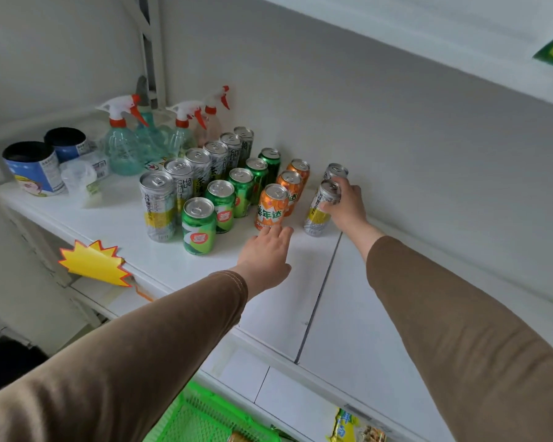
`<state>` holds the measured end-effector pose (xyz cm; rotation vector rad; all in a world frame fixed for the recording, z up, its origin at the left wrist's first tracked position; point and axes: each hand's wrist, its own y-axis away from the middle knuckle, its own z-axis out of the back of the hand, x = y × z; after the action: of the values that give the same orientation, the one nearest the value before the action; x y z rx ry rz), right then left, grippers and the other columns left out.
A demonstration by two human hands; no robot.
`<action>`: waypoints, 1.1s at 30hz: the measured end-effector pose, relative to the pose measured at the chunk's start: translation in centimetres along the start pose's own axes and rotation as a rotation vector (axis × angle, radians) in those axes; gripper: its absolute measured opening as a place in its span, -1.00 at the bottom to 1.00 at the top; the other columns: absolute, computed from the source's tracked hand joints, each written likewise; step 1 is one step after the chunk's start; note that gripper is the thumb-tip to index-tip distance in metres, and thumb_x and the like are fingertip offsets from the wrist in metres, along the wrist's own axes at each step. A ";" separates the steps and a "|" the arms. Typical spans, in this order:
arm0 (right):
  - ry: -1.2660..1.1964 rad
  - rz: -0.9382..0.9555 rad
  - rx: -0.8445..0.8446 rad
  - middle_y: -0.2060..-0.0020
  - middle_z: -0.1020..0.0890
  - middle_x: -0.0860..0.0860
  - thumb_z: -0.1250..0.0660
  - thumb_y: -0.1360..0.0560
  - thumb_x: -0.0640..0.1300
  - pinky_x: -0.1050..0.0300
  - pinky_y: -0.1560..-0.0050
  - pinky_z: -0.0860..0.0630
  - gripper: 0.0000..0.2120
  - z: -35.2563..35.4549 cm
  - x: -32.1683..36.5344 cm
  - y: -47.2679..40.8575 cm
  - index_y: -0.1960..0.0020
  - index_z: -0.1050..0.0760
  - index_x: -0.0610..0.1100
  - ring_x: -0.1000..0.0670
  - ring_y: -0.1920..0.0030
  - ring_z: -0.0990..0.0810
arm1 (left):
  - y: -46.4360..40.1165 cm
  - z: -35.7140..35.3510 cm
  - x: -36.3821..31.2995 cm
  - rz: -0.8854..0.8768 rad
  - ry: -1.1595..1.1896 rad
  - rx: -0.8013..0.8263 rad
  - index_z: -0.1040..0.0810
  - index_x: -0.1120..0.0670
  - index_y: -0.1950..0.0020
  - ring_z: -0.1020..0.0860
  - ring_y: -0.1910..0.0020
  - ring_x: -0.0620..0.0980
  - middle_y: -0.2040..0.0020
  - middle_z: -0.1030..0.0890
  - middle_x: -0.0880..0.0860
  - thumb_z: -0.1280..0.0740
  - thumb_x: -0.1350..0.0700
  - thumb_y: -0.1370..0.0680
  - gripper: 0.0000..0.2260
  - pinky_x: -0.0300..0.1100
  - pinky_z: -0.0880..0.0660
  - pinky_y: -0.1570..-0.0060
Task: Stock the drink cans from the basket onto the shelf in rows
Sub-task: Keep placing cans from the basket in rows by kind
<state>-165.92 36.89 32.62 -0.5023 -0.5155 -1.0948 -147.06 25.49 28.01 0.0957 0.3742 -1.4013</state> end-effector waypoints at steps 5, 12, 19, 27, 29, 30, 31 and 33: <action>0.033 0.028 0.038 -0.32 -0.30 -0.14 -0.40 -0.54 -0.26 0.22 -0.27 -0.28 -0.39 -0.2 -0.6 -1.4 -0.53 -0.31 0.02 -0.18 -0.28 -0.49 | -0.6 -0.3 0.4 -0.012 -0.001 0.005 -0.18 0.08 -0.49 -0.30 -0.39 0.12 -0.42 -0.33 0.09 -0.37 -0.01 -0.51 -0.37 -0.01 -0.36 -0.29; 0.088 0.058 0.063 -0.34 -0.25 -0.16 -0.34 -0.55 -0.33 0.19 -0.39 -0.25 -0.37 -0.4 -0.9 -2.5 -0.55 -0.28 -0.01 -0.20 -0.35 -0.43 | -0.9 -0.5 0.5 -0.021 -0.006 0.011 -0.17 0.07 -0.49 -0.30 -0.40 0.12 -0.43 -0.32 0.10 -0.37 -0.02 -0.51 -0.36 0.01 -0.36 -0.32; 0.087 0.035 0.039 -0.37 -0.22 -0.16 -0.29 -0.53 -0.40 0.05 -0.49 -0.31 -0.30 -0.9 -0.8 -2.4 -0.58 -0.24 -0.01 -0.23 -0.38 -0.41 | -0.3 -0.7 0.9 -0.019 -0.024 0.039 -0.16 0.07 -0.51 -0.30 -0.39 0.12 -0.44 -0.31 0.10 -0.36 -0.02 -0.52 -0.36 0.01 -0.36 -0.32; 0.103 0.028 -0.097 -0.60 -0.03 -0.10 -0.46 -0.48 -0.22 -0.02 -0.46 -0.22 -0.15 -2.0 0.3 3.0 -0.63 -0.10 0.07 -0.24 -0.52 -0.08 | 1.7 0.4 2.3 0.003 -0.051 0.038 -0.12 0.09 -0.53 -0.31 -0.38 0.12 -0.43 -0.32 0.09 -0.36 -0.05 -0.51 -0.31 0.01 -0.37 -0.31; 0.137 0.071 -0.122 -0.61 -0.03 -0.13 -0.49 -0.45 -0.13 -0.07 -0.51 -0.16 -0.15 -2.7 0.6 5.5 -0.62 -0.14 0.02 -0.26 -0.53 -0.06 | 2.4 0.8 2.9 0.007 -0.060 0.033 -0.12 0.09 -0.53 -0.32 -0.38 0.13 -0.42 -0.32 0.09 -0.37 -0.06 -0.50 -0.30 0.02 -0.39 -0.30; 0.144 0.091 -0.123 -0.61 -0.04 -0.13 -0.50 -0.44 -0.11 -0.09 -0.53 -0.16 -0.15 -3.0 0.7 6.9 -0.62 -0.16 0.02 -0.27 -0.54 -0.06 | 2.8 1.1 3.2 0.007 -0.054 0.029 -0.13 0.09 -0.52 -0.32 -0.37 0.13 -0.41 -0.32 0.09 -0.38 -0.06 -0.50 -0.30 0.02 -0.40 -0.28; 0.141 0.104 -0.119 -0.61 -0.05 -0.12 -0.50 -0.44 -0.10 -0.10 -0.53 -0.17 -0.15 -3.4 0.8 8.4 -0.61 -0.17 0.02 -0.27 -0.54 -0.06 | 3.4 1.3 3.4 0.010 -0.045 0.021 -0.14 0.08 -0.52 -0.32 -0.37 0.13 -0.40 -0.32 0.09 -0.39 -0.06 -0.49 -0.30 0.02 -0.40 -0.26; 0.123 0.119 -0.119 -0.61 -0.06 -0.11 -0.49 -0.45 -0.09 -0.10 -0.52 -0.18 -0.18 -4.3 1.3 12.0 -0.61 -0.18 0.02 -0.25 -0.54 -0.07 | 5.0 1.6 3.9 0.004 -0.034 -0.008 -0.15 0.07 -0.52 -0.32 -0.35 0.13 -0.39 -0.32 0.09 -0.41 -0.05 -0.47 -0.29 0.03 -0.42 -0.24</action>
<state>-153.83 37.78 28.55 -0.5591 -0.3103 -1.0390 -141.41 22.19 27.50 0.0654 0.3513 -1.3959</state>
